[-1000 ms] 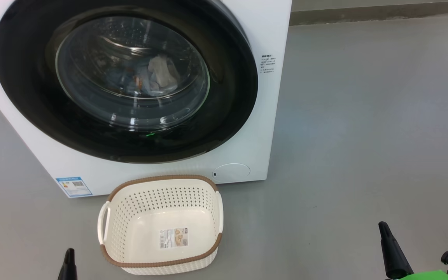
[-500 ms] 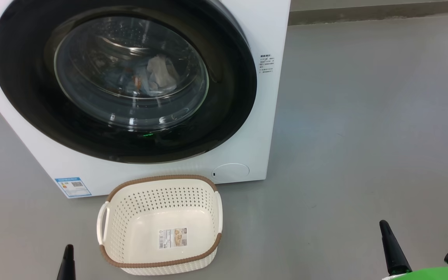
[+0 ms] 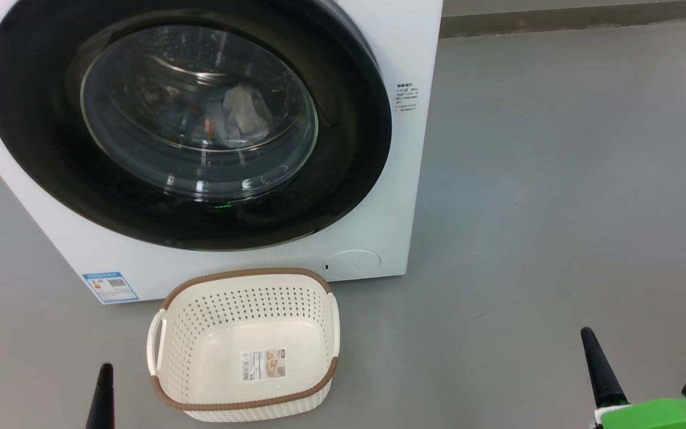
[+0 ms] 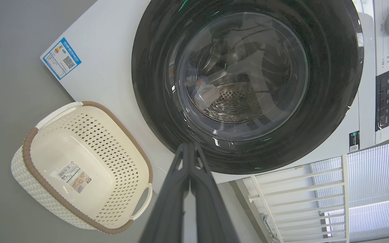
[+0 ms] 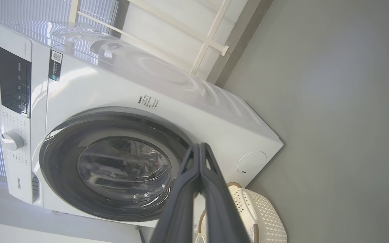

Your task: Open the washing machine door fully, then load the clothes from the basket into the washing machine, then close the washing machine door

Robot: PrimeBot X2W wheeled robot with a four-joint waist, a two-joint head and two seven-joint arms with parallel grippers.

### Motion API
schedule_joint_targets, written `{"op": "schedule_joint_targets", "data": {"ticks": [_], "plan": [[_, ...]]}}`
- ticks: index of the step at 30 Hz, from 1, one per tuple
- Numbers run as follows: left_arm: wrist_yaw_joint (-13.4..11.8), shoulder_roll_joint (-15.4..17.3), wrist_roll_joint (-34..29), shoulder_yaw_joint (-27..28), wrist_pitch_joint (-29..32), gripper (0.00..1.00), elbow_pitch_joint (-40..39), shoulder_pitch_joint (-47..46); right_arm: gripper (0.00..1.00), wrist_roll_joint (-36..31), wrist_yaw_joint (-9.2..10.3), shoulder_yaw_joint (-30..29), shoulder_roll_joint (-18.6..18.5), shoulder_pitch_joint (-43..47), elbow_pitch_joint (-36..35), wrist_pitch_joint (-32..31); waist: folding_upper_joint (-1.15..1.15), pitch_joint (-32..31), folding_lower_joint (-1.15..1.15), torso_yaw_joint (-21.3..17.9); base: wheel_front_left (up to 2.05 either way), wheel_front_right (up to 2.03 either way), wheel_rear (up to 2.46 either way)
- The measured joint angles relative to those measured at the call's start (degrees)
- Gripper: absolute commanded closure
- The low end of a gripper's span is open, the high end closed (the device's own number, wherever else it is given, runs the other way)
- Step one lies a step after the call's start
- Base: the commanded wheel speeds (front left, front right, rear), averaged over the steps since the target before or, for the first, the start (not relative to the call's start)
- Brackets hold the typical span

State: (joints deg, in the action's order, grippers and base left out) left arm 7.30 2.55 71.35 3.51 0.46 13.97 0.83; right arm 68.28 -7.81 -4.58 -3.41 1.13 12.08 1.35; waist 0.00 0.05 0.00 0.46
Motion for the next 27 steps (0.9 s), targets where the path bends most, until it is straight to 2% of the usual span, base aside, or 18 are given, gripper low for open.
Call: {"op": "schedule_joint_targets", "data": {"ticks": [27], "plan": [[0.00, -0.46, 15.27, 0.69, 4.30, 1.00, 0.86, -3.13, 1.00, 19.01, 0.24, -0.71, -0.21, -3.11, 2.52, -4.38, 0.00, 0.10, 0.00, -0.36, 0.00, 0.00, 0.00]]}}
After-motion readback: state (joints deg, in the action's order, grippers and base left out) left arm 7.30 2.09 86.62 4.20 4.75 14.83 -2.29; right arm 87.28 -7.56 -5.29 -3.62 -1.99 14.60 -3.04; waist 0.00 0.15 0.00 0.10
